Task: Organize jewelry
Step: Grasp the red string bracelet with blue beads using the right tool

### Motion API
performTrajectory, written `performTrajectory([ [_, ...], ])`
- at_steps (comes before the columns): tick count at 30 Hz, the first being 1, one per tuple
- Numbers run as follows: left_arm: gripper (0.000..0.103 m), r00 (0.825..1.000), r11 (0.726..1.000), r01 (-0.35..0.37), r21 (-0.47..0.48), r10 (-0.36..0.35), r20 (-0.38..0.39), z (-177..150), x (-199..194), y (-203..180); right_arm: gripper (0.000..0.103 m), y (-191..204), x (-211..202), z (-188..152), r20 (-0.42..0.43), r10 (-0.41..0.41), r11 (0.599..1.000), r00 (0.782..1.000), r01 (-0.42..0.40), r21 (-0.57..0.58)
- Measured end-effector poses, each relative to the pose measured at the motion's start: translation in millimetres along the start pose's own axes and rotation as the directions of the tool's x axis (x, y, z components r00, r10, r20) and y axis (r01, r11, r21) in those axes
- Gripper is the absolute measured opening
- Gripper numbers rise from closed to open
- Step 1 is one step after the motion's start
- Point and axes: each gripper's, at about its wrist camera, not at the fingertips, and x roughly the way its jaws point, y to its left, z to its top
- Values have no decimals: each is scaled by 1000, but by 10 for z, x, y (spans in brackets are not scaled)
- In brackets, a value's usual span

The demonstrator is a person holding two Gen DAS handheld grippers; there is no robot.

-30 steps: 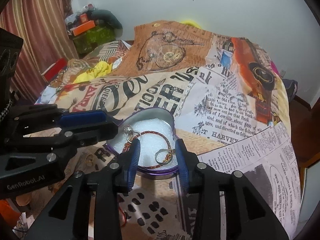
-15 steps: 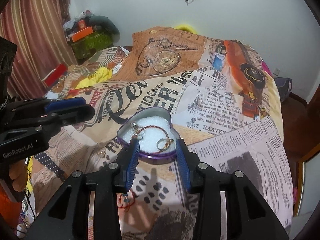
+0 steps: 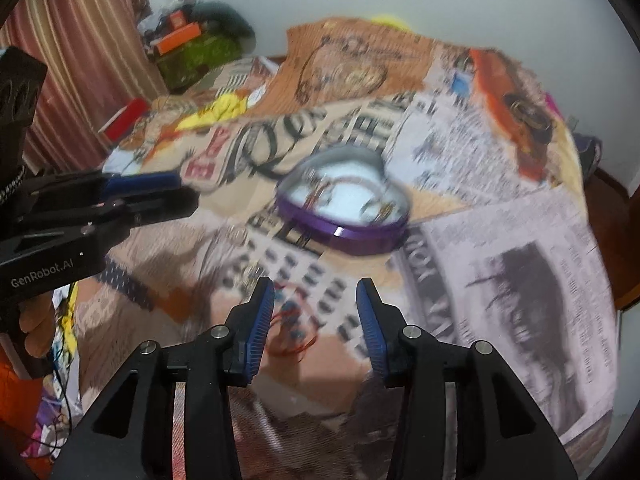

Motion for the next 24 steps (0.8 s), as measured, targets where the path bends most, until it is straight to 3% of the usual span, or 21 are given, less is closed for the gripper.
performTrajectory([
  [12,27,996,999,51,-14,-51,-78,-198,212,-46,38,82,209,-96,-63,2,998,998,-6,-64],
  [19,27,992,997,74,8,-73,-102,-215,296,-168,10,-6,195,-122,-36,-8,998,999,6,-58],
  [24,34,992,997,63,40,-59,-112,-213,386,-266,7,2,135,-164,-1,-34,997,999,33,-74],
])
